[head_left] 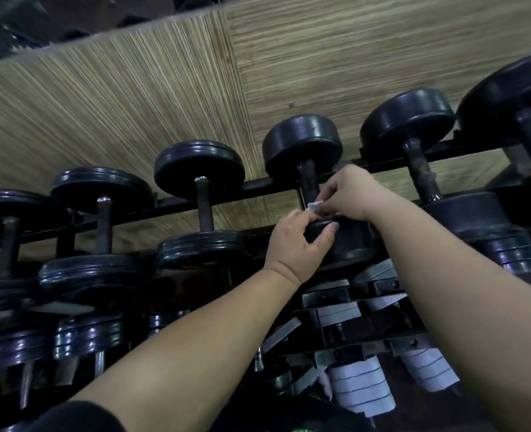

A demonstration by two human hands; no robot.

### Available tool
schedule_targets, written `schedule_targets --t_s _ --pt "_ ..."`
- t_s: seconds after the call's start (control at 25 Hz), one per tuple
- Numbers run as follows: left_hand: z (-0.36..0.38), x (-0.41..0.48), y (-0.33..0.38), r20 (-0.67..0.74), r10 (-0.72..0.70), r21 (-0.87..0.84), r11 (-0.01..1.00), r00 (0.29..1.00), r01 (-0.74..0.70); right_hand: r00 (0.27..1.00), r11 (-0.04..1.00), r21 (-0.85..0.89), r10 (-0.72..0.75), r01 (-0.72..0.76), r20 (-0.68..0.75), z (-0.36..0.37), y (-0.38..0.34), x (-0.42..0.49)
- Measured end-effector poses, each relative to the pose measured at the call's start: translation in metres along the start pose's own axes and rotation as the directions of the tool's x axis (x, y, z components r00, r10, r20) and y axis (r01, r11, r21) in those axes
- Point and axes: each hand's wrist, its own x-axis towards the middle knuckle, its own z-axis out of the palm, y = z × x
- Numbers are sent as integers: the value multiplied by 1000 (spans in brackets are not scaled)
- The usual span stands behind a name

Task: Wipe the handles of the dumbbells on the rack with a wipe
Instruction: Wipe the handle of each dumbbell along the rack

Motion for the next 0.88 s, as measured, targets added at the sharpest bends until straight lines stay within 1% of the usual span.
schedule_targets --t_s 0.04,0.08,0.12,0.16,0.2,0.24,0.32,0.4,0.44,0.52,0.6,0.68,0.76,0.8,0.84,0.88 --pt "-2 -3 4 -12 -10 -12 1000 1000 10 997 988 148 48 -38 -66 -2 -1 -7" --pt "-6 -6 5 -48 -11 -29 1000 999 10 986 938 340 109 -59 -128 -3 -4 -13" --pt "-10 -8 6 -97 2 -57 998 995 -7 971 842 536 174 -61 -163 -4 -8 -20" --pt "-17 -9 8 -143 25 -86 996 989 -37 960 733 679 220 -45 -175 -6 -14 -26" --pt "-24 -8 10 -177 50 -109 992 983 -70 953 647 762 246 -25 -178 -6 -18 -30" --pt "-33 -5 14 -199 78 -124 987 977 -104 948 595 803 259 -8 -183 -7 -25 -35" --pt "-49 5 24 -224 116 -138 979 968 -149 949 549 836 262 4 -177 -7 -41 -45" --pt "-66 17 34 -231 106 -195 969 967 -153 951 540 842 262 -2 -165 -4 -58 -55" --pt "-76 22 38 -218 71 -250 960 973 -126 954 541 841 257 -8 -155 -2 -67 -60" --pt "-91 32 37 -134 -27 -337 941 991 -20 961 547 837 236 -10 -143 5 -77 -66" --pt "-103 36 32 -60 -55 -315 949 997 33 967 557 830 216 -11 -133 10 -85 -72" --pt "-116 36 27 -32 -5 -263 965 999 -3 971 556 831 204 -11 -124 15 -92 -76" --pt "-127 40 21 -7 51 -231 972 999 -51 970 568 822 179 33 -163 24 -95 -79" --pt "-132 45 16 24 47 -229 973 999 -40 960 603 794 171 77 -223 30 -93 -80" --pt "-137 51 12 64 17 -227 974 998 -2 935 676 728 174 115 -309 36 -88 -81" --pt "-142 56 7 107 -29 -215 975 994 52 902 772 624 178 121 -394 42 -80 -81"
